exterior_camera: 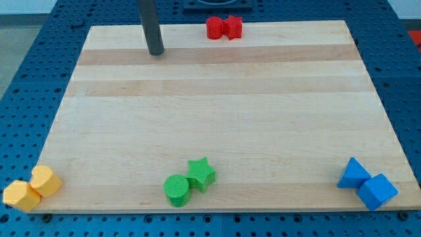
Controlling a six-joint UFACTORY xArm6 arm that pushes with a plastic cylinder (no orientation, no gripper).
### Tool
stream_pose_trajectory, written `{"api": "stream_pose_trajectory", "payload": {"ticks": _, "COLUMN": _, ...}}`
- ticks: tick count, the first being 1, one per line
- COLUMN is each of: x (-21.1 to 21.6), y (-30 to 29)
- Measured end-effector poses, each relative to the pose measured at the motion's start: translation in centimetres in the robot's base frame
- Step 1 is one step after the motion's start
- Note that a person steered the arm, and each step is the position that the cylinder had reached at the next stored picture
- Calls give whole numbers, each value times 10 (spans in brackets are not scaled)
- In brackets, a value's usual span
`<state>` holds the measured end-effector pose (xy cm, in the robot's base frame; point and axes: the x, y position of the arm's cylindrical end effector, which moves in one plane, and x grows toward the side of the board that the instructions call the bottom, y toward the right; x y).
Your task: Point at the red circle
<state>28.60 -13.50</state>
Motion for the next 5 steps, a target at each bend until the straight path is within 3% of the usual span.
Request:
{"api": "stream_pose_trajectory", "payload": {"ticks": 2, "x": 25, "y": -4}}
{"api": "stream_pose_trajectory", "payload": {"ticks": 5, "x": -44, "y": 30}}
